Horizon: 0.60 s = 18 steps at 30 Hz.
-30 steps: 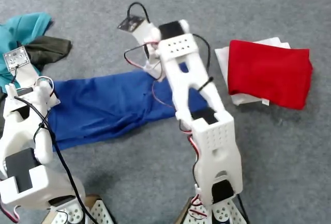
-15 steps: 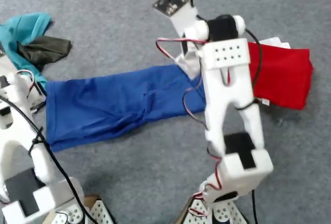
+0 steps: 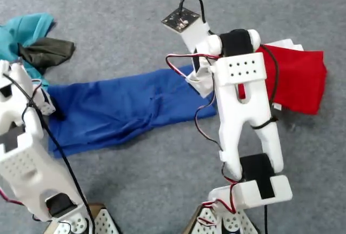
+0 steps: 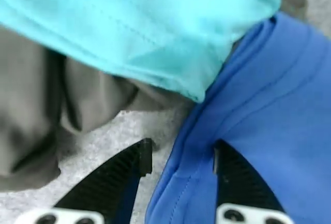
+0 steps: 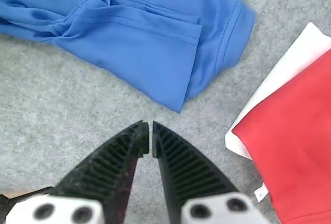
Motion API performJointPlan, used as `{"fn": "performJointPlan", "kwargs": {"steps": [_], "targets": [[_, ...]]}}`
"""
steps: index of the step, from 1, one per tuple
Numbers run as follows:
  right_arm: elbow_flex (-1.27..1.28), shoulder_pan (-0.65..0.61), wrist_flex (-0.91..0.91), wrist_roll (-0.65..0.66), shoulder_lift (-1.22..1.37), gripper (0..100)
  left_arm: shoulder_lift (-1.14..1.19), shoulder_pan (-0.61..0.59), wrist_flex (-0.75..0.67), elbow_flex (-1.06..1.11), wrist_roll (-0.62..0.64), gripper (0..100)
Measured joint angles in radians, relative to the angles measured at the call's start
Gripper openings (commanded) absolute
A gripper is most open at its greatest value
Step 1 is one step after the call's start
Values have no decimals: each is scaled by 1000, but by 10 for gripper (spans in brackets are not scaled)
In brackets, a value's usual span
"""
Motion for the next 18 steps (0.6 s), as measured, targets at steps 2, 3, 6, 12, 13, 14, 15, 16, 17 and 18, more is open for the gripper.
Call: {"fn": "performJointPlan", "kwargs": {"steps": [2,3,6,12,13,14,15,16,17,18], "targets": [[0,-2,0,0,0,22,81,5,80,-115,-14,145],[0,-2,0,0,0,22,118,5,115,-163,-23,104],[3,0,0,0,0,22,213,21,198,-295,-48,29],[5,0,-26,0,0,22,305,35,272,-431,-48,28],[5,0,-34,0,0,22,310,35,278,-439,-46,28],[5,0,-38,0,0,22,311,35,285,-457,-46,28],[5,0,-48,0,0,22,311,40,298,-474,-46,28],[5,-2,-54,0,0,22,304,46,313,-493,-46,28],[5,-2,-60,0,0,22,287,55,328,-511,-46,28],[5,-2,-66,0,0,22,272,66,342,-523,-48,28]]}}
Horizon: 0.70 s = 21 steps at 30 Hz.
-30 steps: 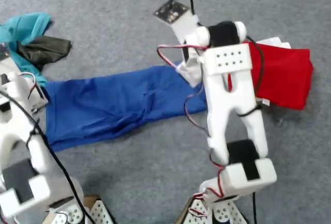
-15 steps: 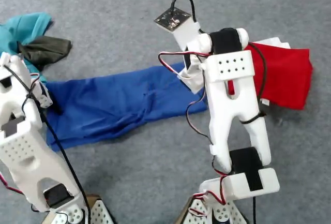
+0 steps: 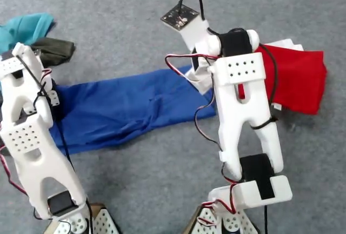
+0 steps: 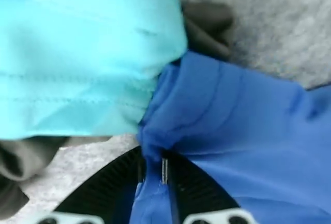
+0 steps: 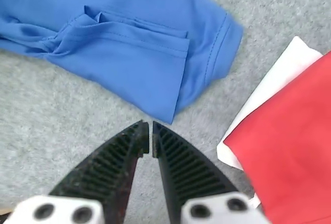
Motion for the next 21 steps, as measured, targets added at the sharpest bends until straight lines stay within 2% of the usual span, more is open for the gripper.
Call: {"fn": "performJointPlan", "kwargs": {"steps": [4,7,13,17,21], "targets": [[-8,2,-11,0,-12,24,-117,52,-5,2,3,28],[-58,2,-11,6,-35,25,-259,137,-5,64,3,29],[-198,3,-11,120,-41,23,-391,298,-5,180,77,29],[-339,69,-11,192,-41,22,-436,370,-5,164,141,29],[-503,184,-11,190,-49,21,-456,480,-5,132,158,29]]}}
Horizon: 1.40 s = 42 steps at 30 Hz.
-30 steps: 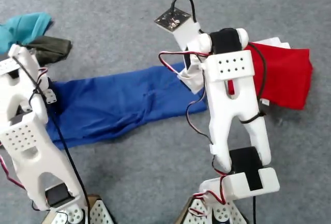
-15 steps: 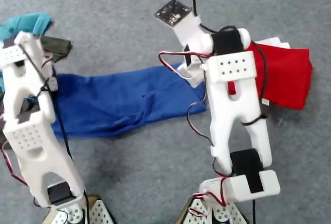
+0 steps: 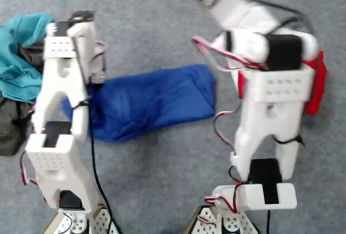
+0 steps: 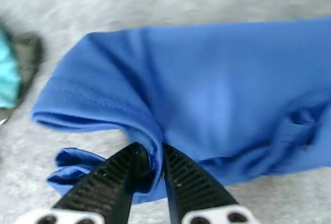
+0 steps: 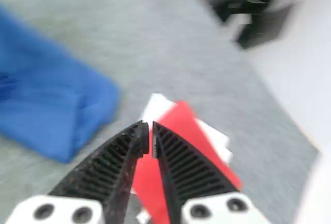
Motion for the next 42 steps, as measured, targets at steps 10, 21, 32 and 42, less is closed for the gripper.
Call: {"fn": "performJointPlan", "kwargs": {"steps": [10,21,32,42], "targets": [[-6,307,-81,-12,-21,14,-15,221,6,-114,209,29],[3,486,-140,-12,-21,14,-15,437,-26,-308,377,29],[12,491,-143,-12,-31,14,-15,548,-218,-256,428,29],[12,491,-143,-12,-63,15,17,586,-345,-201,433,161]]}}
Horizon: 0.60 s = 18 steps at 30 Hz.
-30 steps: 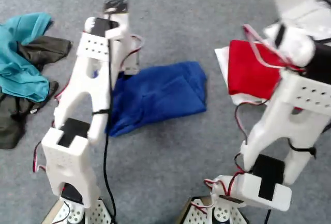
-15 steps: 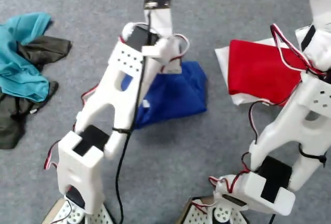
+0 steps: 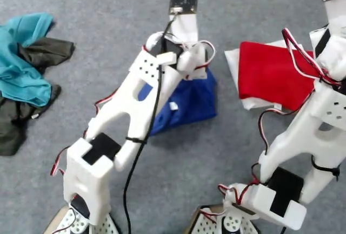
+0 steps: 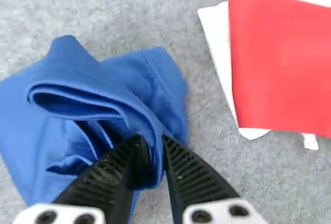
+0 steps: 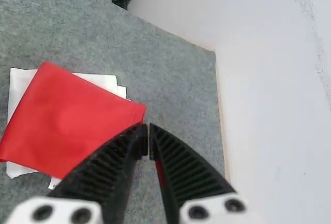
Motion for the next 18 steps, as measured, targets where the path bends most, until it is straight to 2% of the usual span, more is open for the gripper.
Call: {"fn": "performJointPlan", "kwargs": {"steps": [2,7,11,14,17,18], "targets": [[0,0,0,0,0,15,15,2,0,0,0,227],[0,0,0,0,0,71,20,2,2,-15,0,235],[0,-15,57,-18,0,122,20,-60,64,-166,-2,227],[0,-78,137,-23,0,119,20,-173,167,-339,-51,150],[23,-195,207,-37,0,114,18,-308,290,-496,-133,31],[46,-241,212,-54,0,98,17,-356,318,-520,-163,27]]}}
